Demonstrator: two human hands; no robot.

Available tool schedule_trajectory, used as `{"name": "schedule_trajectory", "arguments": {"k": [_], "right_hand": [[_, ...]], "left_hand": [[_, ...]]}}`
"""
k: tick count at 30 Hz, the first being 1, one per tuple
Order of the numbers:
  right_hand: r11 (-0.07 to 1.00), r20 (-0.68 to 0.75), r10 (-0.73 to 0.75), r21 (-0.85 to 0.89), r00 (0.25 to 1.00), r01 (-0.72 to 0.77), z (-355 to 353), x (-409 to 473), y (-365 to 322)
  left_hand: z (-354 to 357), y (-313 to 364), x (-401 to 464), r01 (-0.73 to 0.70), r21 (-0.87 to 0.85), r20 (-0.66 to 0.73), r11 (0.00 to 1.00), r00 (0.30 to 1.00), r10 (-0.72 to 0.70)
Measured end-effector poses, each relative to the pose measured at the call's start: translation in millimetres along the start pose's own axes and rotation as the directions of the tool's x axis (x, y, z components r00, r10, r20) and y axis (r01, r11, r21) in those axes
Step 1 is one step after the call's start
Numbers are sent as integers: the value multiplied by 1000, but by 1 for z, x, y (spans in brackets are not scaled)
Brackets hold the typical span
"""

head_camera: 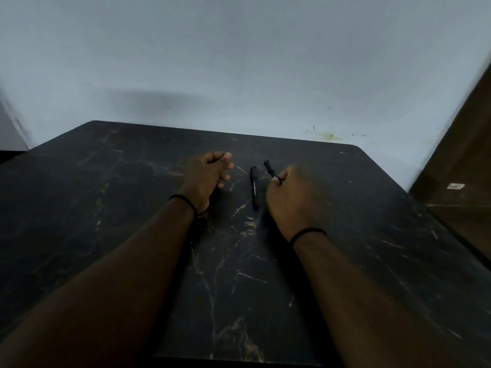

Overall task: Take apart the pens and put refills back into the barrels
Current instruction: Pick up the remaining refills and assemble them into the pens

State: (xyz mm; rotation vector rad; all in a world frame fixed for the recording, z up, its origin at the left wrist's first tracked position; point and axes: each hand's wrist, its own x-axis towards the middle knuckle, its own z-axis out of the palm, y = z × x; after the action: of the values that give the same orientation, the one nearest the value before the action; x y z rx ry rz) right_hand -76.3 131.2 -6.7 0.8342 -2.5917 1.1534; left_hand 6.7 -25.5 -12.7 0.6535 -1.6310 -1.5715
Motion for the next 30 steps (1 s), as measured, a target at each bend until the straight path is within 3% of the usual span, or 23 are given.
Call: {"name": "schedule_trajectory", "arguments": {"k": [4, 10, 30], "right_hand": [[989, 9, -19, -148, 1000, 20, 3, 2, -2], [972, 21, -37, -233, 999, 41, 10, 7, -3], [990, 137, -46, -126, 990, 63, 17, 16, -1]], "left_hand": [[2, -1, 0, -5, 28, -19, 1000, 1000, 5], [3, -3, 1, -3, 75, -16, 997, 1000, 4], [3, -4, 2, -11, 129, -50, 992, 999, 18]]}}
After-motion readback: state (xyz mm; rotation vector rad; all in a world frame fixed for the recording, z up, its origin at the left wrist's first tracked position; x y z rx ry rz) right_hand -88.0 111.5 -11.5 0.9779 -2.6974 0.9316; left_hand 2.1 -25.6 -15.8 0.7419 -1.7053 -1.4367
